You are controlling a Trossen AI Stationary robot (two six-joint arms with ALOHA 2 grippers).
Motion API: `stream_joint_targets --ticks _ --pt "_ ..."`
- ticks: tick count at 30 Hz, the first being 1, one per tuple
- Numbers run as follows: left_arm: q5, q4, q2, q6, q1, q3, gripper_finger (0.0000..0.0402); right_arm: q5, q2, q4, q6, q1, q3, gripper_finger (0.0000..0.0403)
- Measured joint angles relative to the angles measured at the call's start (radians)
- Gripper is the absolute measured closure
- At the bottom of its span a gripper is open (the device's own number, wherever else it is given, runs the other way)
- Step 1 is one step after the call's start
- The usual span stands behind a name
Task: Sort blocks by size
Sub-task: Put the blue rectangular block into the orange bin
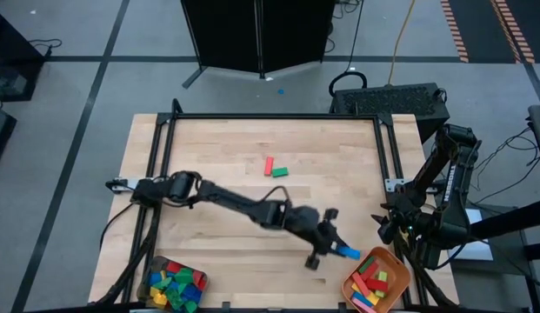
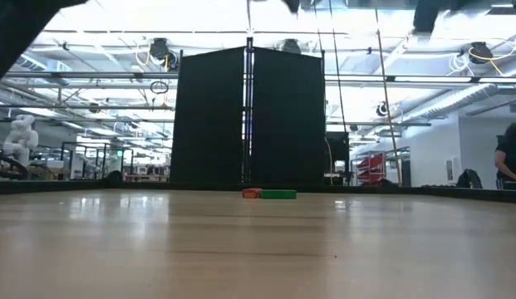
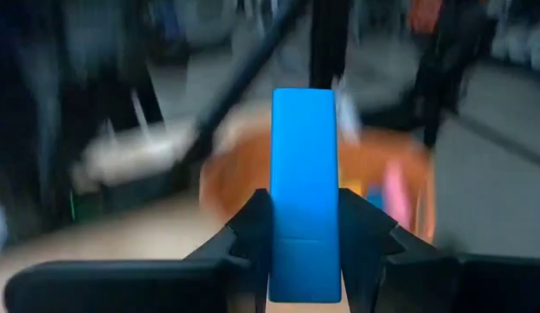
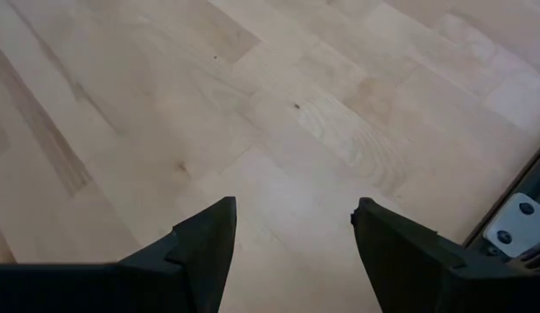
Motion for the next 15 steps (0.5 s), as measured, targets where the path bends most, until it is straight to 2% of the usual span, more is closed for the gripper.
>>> stream_joint_targets --ticks 3,7,11,15 --pt "-0.065 0.138 0.014 -0.001 -0.048 0.005 0.0315 0.000 0.000 0.000 -0.006 0.000 0.000 0.0179" --pt "-0.149 0.231 0.071 -0.006 -0.084 0.005 0.0315 0.004 0.000 0.000 -0.007 0.000 0.000 0.0179" --pt "-0.144 0.256 0.137 -0.076 -0.088 0.112 0.0315 0.025 0.000 0.000 -0.008 0.000 0.000 0.0179" --pt "-0.126 0.254 0.230 -0.078 -0.094 0.265 0.0315 0.027 0.000 0.000 -0.008 0.000 0.000 0.0179"
